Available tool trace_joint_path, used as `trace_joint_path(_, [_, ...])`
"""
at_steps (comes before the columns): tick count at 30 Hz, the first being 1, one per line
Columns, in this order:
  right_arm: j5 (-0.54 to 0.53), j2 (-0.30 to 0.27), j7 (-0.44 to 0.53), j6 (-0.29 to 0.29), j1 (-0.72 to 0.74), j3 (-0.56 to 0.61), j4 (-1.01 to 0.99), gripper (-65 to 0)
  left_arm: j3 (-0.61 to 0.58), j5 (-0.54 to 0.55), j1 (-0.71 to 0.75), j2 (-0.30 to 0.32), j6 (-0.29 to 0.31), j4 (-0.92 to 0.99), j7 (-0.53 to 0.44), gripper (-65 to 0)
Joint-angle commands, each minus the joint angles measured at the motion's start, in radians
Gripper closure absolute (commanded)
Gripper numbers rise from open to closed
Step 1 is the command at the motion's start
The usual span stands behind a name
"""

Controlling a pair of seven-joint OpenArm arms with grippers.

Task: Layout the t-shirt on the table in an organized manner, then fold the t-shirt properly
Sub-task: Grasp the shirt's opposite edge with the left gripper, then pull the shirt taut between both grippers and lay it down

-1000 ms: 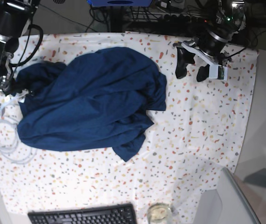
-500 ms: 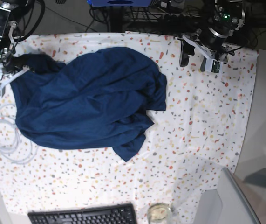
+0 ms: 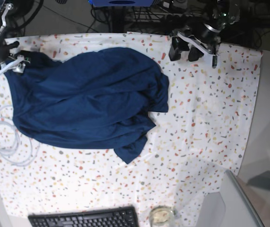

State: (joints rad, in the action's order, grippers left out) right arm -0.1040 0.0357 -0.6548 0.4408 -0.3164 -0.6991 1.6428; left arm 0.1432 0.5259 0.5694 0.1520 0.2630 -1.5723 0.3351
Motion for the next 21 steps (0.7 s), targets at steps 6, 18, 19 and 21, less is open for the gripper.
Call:
trace_joint_path(6, [-0.061, -0.003, 0.014, 0.080, 0.000, -0.090, 0.018, -52.7, -0.129, 0.036, -0.030, 0.005, 0.009, 0.014, -0.020, -40.0])
trace_joint_path(18, [-0.061, -0.013, 0.019, 0.083, 0.039, -0.092, -0.118, -52.8, -0.195, 0.040, -0.190, -0.067, 0.009, 0.197, -0.018, -39.8])
trace_joint_path(19, [-0.061, -0.023, 0.019, 0.083, 0.044, -0.084, -0.143, -52.8, -0.195, 0.040, -0.200, -0.075, 0.009, 0.218, -0.017, -39.5])
trace_joint_path(21, [-0.061, -0.038, 0.019, 0.097, 0.062, -0.083, -0.197, -52.8, -0.195, 0.038, -0.220, -0.088, 0.009, 0.258, -0.014, -38.8])
